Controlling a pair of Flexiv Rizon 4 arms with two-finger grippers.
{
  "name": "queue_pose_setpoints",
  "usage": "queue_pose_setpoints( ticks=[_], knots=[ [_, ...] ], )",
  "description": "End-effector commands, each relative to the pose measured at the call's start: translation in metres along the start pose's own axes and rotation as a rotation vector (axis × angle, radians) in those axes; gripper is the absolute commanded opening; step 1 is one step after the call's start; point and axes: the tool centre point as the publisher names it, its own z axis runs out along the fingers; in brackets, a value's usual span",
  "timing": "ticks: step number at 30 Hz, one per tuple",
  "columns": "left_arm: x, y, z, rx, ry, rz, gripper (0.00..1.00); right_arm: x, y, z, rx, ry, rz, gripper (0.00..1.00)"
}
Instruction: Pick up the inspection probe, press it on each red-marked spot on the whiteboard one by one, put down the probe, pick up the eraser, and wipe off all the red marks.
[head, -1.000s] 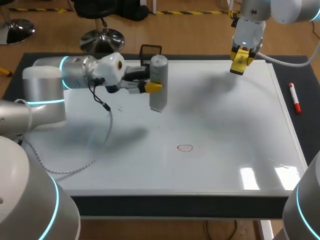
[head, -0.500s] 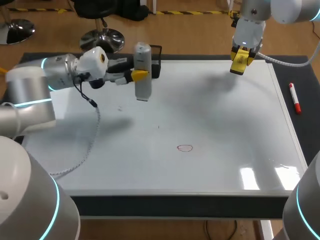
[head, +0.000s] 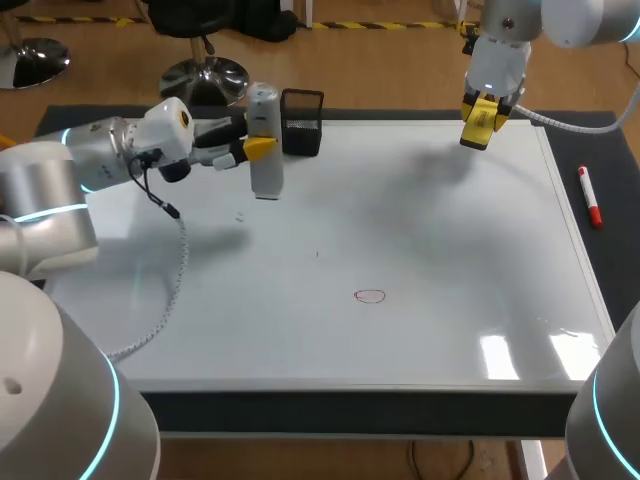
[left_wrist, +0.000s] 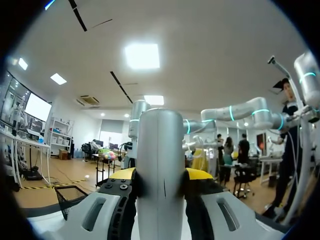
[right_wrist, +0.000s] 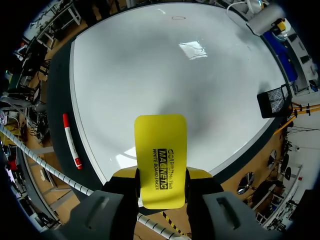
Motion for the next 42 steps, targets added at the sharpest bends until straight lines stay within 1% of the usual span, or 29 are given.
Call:
queue_pose_setpoints(
  ticks=[1,21,22,23,24,27,34,35,36,38,39,41,42],
  knots=[
    [0.006,-0.002,0.001,0.002,-0.007,0.002,0.0,0.0,-0.001,-0.001,0.001,0.005,-0.002,0.0],
    [0.006,-0.002,0.001,0.002,-0.007,0.002,0.0,0.0,-0.001,-0.001,0.001,0.005,-0.002,0.0],
    [0.006,-0.002,0.001,0.002,-0.007,0.002,0.0,-0.002,-0.004,0.001,0.007,0.008,-0.01,0.0],
    [0.006,-0.002,0.001,0.002,-0.007,0.002,0.0,-0.005,0.0,0.002,0.006,0.008,-0.024,0.0],
    [0.006,-0.002,0.001,0.002,-0.007,0.002,0.0,-0.008,0.009,0.002,0.005,0.011,-0.034,0.0],
    [0.006,-0.002,0.001,0.002,-0.007,0.002,0.0,-0.015,0.027,0.005,0.006,0.002,-0.068,0.0],
    [0.006,-0.002,0.001,0.002,-0.007,0.002,0.0,-0.026,0.079,0.01,0.008,0.0,-0.162,0.0],
    [0.006,-0.002,0.001,0.002,-0.007,0.002,0.0,-0.028,0.089,0.011,0.011,0.006,-0.181,0.0],
    [0.006,-0.002,0.001,0.002,-0.007,0.002,0.0,-0.03,0.097,0.012,0.004,-0.007,-0.195,0.0],
    [0.006,-0.002,0.001,0.002,-0.007,0.002,0.0,-0.034,0.116,0.016,0.007,0.015,-0.231,0.0],
    [0.006,-0.002,0.001,0.002,-0.007,0.002,0.0,-0.036,0.127,0.018,-0.003,0.002,-0.246,0.0],
    [0.006,-0.002,0.001,0.002,-0.007,0.002,0.0,-0.043,0.148,0.023,-0.001,0.03,-0.297,0.0],
    [0.006,-0.002,0.001,0.002,-0.007,0.002,0.0,-0.047,0.158,0.026,-0.008,0.028,-0.321,0.0]
  ],
)
